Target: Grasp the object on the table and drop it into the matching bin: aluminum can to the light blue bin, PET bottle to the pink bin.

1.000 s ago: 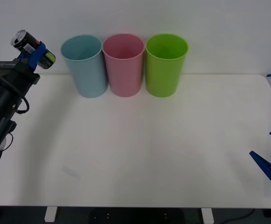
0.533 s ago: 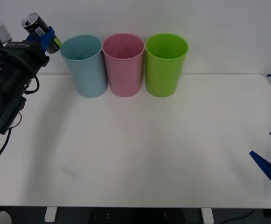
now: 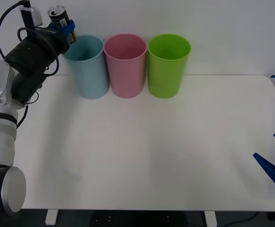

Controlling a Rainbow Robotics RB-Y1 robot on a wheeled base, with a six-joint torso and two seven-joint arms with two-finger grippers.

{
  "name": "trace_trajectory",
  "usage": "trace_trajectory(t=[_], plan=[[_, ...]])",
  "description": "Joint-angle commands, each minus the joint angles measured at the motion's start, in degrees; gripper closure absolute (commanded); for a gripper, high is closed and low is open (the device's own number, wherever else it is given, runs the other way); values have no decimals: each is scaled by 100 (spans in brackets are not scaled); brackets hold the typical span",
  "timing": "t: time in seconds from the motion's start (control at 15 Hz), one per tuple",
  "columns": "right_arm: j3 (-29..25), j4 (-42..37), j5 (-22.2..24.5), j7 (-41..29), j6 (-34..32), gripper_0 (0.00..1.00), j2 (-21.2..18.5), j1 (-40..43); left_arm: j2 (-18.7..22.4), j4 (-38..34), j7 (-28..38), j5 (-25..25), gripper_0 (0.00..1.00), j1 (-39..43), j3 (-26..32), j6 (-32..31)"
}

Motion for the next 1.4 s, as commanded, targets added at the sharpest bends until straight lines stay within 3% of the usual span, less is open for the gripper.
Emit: trace_trajectory(t=[0.07, 0.33, 0.93, 1.0, 1.07, 1.13, 1.4], plan=[[0, 0, 0, 0, 0, 0, 0, 0, 0, 674, -79, -211, 100, -514, 2, 121], [0, 0, 0, 0, 0, 0, 0, 0, -9, 1385, -131, -422, 100, -1112, -33, 332], [0, 0, 0, 0, 0, 0, 0, 0, -26, 1394, -131, -317, 97, -1130, -209, 490], [0, 0, 0, 0, 0, 0, 0, 0, -18, 1385, -140, -308, 90, -1130, -209, 490], [0, 0, 0, 0, 0, 0, 0, 0, -18, 1394, -140, -290, 35, -1130, -209, 490], [0, 0, 0, 0, 0, 0, 0, 0, -18, 1394, -149, -281, 0, -1130, -209, 481], [0, 0, 0, 0, 0, 0, 0, 0, -18, 1394, -149, -211, 0, -1121, -200, 490]])
